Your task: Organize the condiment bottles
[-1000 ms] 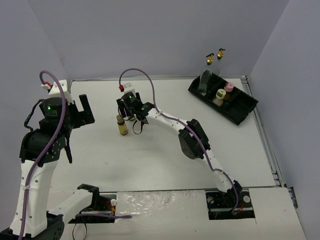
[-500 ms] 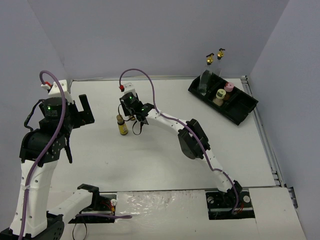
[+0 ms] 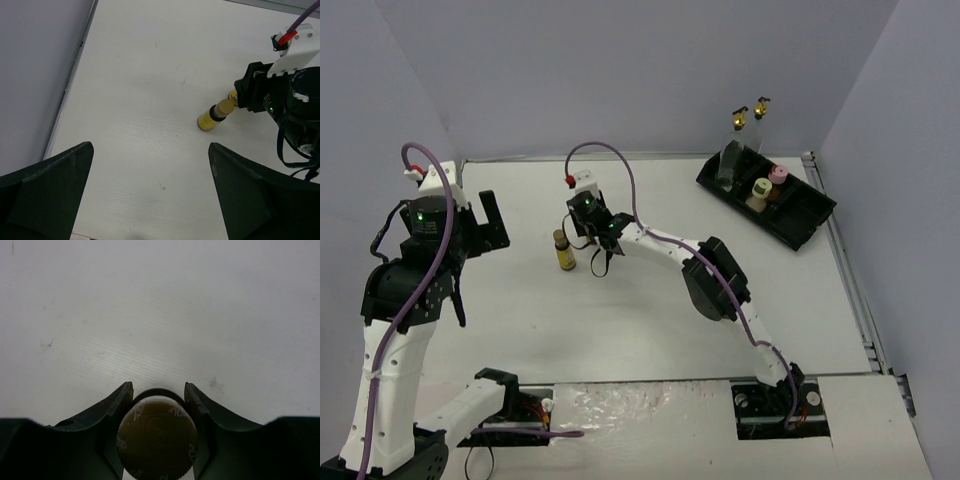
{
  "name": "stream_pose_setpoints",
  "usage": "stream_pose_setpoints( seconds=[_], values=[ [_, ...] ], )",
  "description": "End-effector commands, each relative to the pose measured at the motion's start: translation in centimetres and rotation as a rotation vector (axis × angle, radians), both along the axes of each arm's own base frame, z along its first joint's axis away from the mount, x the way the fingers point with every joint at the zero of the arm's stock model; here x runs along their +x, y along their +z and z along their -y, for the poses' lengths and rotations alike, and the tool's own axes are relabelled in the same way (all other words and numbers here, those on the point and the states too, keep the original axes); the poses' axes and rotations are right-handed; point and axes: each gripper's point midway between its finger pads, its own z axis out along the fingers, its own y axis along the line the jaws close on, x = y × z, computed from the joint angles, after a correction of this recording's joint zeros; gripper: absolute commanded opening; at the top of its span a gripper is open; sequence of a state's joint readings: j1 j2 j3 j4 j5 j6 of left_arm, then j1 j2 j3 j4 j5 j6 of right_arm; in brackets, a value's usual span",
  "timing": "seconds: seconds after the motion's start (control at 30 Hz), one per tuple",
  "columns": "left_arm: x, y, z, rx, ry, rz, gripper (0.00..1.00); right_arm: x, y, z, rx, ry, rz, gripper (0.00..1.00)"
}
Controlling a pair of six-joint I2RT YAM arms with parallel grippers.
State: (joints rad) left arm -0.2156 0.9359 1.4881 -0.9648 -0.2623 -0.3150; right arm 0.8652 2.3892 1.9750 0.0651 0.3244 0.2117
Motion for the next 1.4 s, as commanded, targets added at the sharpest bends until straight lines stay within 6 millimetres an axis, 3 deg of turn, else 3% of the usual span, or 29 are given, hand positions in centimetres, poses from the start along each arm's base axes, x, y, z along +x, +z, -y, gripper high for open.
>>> stream_pose_setpoints(
  seconds=[0.0,0.03,0.13,0.23,0.33,0.53,0.8,0.87,0.93,1.0,1.1,1.13,1.2,1.37],
  values=[
    [0.8,1.1,0.1,-0.021,0.004,0.066,0.97,0.4,10.9,4.1,0.113,-0.111,0.127,0.00],
    [0.8,1.1,0.2,-0.025,0.001,0.066,0.97,0.4,12.0,5.0,0.129,-0.127,0.135,0.00],
    [1.1,0.9,0.5,-0.038,-0.008,0.070,0.97,0.7,12.9,10.1,0.157,-0.209,0.130,0.00],
    [1.3,0.8,0.8,-0.046,-0.016,0.071,0.97,0.5,16.0,14.5,0.211,-0.274,0.165,0.00],
    [1.4,0.9,0.9,-0.051,-0.022,0.075,0.97,0.8,16.7,18.9,0.225,-0.348,0.172,0.00],
    [1.5,0.9,1.0,-0.055,-0.028,0.083,0.97,0.8,16.6,26.2,0.224,-0.488,0.181,0.00],
    [1.6,0.6,1.5,-0.073,-0.042,0.090,0.97,-0.1,16.1,38.8,0.232,-0.770,0.189,0.00],
    [1.8,0.5,1.7,-0.085,-0.047,0.095,0.97,-0.8,15.9,43.1,0.238,-0.864,0.189,0.00],
    [2.0,0.3,1.8,-0.091,-0.052,0.097,0.97,-1.0,16.0,44.2,0.240,-0.889,0.193,0.00],
    [2.3,0.1,2.2,-0.104,-0.060,0.100,0.97,-1.7,15.4,48.1,0.227,-0.975,0.186,0.00],
    [2.6,-0.1,2.5,-0.116,-0.072,0.101,0.97,-2.0,14.7,51.2,0.234,-1.039,0.175,0.00],
    [2.7,0.0,2.8,-0.124,-0.081,0.106,0.97,-1.9,14.4,51.4,0.239,-1.041,0.167,0.00],
    [2.9,-0.3,2.9,-0.130,-0.085,0.106,0.97,-2.0,13.5,54.1,0.266,-1.107,0.152,0.00],
    [3.3,-0.9,2.9,-0.122,-0.087,0.104,0.97,-0.5,11.6,55.3,0.291,-1.139,0.140,0.00]
  ],
)
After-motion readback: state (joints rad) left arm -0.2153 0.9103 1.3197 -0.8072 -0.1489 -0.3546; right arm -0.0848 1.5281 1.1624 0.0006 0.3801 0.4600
